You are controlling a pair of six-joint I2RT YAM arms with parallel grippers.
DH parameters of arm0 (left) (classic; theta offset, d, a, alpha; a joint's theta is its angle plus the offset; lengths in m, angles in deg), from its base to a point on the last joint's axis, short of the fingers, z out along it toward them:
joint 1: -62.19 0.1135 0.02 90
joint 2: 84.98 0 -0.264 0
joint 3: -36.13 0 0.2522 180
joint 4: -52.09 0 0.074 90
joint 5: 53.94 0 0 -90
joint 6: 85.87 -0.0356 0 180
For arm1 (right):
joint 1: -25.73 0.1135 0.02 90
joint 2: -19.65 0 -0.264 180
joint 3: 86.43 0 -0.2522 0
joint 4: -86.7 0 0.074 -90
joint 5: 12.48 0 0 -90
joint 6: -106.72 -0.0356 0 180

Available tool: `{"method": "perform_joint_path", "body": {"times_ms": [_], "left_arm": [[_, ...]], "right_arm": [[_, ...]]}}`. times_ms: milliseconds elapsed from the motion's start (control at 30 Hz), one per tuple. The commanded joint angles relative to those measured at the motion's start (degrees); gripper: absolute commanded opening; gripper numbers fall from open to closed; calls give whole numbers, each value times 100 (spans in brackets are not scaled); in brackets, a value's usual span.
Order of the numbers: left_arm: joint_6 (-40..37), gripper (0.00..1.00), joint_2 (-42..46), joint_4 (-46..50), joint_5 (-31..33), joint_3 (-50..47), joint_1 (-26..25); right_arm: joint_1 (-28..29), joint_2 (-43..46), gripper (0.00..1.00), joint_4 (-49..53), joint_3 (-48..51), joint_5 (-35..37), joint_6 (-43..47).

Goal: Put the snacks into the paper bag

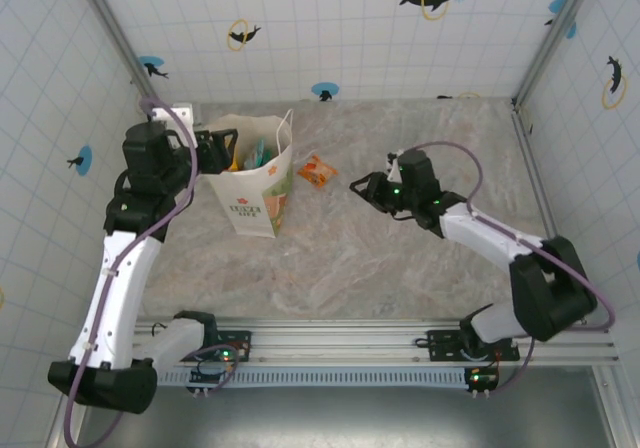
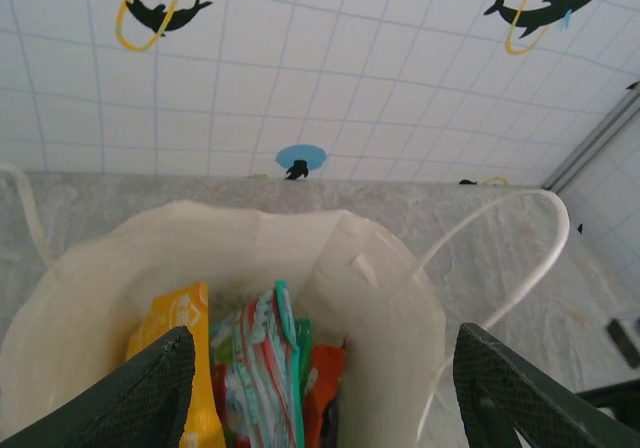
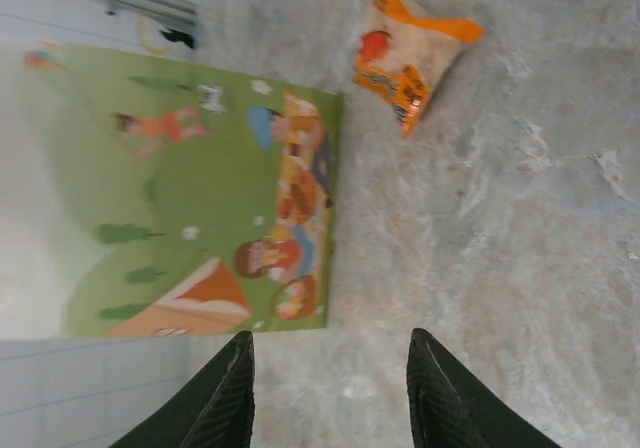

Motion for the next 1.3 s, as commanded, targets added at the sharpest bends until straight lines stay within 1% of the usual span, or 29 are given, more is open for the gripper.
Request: {"method": "perform_joint_path", "body": {"times_ms": [0,167,300,500,600,1000,1133,1267], "left_arm": [[444,69,131,361,-27,-227,38],[728,69,305,378,-101,-596,46],[803,69,373,412,-86,-720,36],[744,70,345,484,12,-720,33],[735,70,333,487,24,-729,36],[717,70,296,483,47,-753,41],[710,70,284,472,55,-763,35],[700,70,263,470,67,-772,31]], "right_arm": [[198,-489,44,-620,-235,470,-295],[390,-1334,44,-1405,-291,747,-768],[446,-1987,42,-1888,-489,745,-1008],[483,-2917,42,-2419,-964,676,-1282],[491,-3307,42,-2490,-1261,680,-1331],[437,-4352,39,-2828,-2087,595,-1608],[428,-4550,36,-2806,-2282,668,-1640],[413,-4694,29,-2772,-2433,705,-1661]]}}
